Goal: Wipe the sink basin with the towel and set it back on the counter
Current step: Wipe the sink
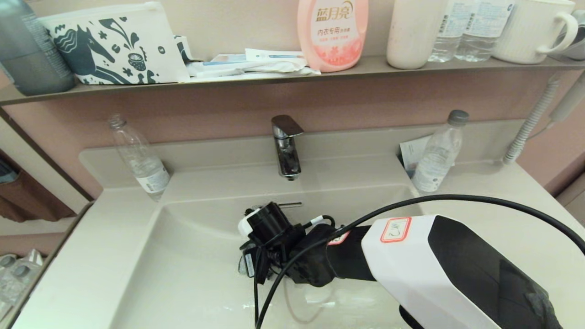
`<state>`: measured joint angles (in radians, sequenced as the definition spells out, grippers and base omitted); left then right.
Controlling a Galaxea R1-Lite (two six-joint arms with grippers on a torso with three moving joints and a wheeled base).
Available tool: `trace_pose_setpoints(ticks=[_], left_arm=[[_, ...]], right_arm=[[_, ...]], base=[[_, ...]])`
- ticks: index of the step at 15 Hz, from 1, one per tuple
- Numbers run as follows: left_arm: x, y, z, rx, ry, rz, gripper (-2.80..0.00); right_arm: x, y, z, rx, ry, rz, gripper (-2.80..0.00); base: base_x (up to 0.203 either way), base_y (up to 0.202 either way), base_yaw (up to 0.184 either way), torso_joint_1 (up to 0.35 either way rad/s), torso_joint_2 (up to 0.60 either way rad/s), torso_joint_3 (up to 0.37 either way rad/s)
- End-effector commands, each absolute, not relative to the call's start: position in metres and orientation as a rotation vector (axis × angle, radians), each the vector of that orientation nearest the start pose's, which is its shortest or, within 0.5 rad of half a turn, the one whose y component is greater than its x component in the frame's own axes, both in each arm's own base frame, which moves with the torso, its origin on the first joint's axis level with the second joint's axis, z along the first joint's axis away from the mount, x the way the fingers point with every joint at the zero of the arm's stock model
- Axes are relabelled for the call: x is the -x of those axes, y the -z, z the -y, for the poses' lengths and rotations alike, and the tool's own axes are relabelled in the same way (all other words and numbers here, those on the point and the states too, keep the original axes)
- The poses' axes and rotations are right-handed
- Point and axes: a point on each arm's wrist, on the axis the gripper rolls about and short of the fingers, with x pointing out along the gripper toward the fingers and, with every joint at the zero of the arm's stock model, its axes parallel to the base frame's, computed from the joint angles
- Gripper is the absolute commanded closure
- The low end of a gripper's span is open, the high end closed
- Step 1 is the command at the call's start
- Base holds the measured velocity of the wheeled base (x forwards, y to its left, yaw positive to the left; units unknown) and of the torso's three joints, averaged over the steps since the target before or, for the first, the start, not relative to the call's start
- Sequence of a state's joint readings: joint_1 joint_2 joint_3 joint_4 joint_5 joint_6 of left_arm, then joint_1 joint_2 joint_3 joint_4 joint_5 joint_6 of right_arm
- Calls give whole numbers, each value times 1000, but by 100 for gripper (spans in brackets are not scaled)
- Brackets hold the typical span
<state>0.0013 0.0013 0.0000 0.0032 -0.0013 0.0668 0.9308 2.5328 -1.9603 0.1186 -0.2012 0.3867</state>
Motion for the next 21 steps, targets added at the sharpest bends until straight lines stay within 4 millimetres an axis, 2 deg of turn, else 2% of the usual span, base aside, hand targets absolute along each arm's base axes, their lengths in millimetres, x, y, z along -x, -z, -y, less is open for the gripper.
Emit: trace_pose_setpoints(ticks=[1,6,8,11,14,17,19,21], left_arm=[[23,-75,0,-67,0,-5,0],[23,-75,0,-67,0,-5,0],[23,-75,0,-67,0,-5,0],[23,-75,0,-67,0,-5,0],[23,-75,0,-67,0,-5,0],[23,-75,0,-67,0,-5,0],[23,-75,0,-67,0,-5,0],[23,-75,0,-67,0,-5,0]], right_arm=[[-318,-85,-401,15,-546,-690,0],[-346,-80,-371,83,-416,-684,0],[-357,-72,-352,129,-354,-704,0],[-358,-82,-319,186,-314,-735,0],[-342,-94,-277,294,-292,-809,0],[-307,-105,-246,448,-274,-1024,0],[-280,-112,-245,504,-318,-1107,0],[-258,-118,-250,527,-374,-1113,0]], base=[[0,0,0,0,0,0],[0,0,0,0,0,0],[0,0,0,0,0,0],[0,0,0,0,0,0],[0,0,0,0,0,0],[0,0,0,0,0,0],[0,0,0,0,0,0],[0,0,0,0,0,0]])
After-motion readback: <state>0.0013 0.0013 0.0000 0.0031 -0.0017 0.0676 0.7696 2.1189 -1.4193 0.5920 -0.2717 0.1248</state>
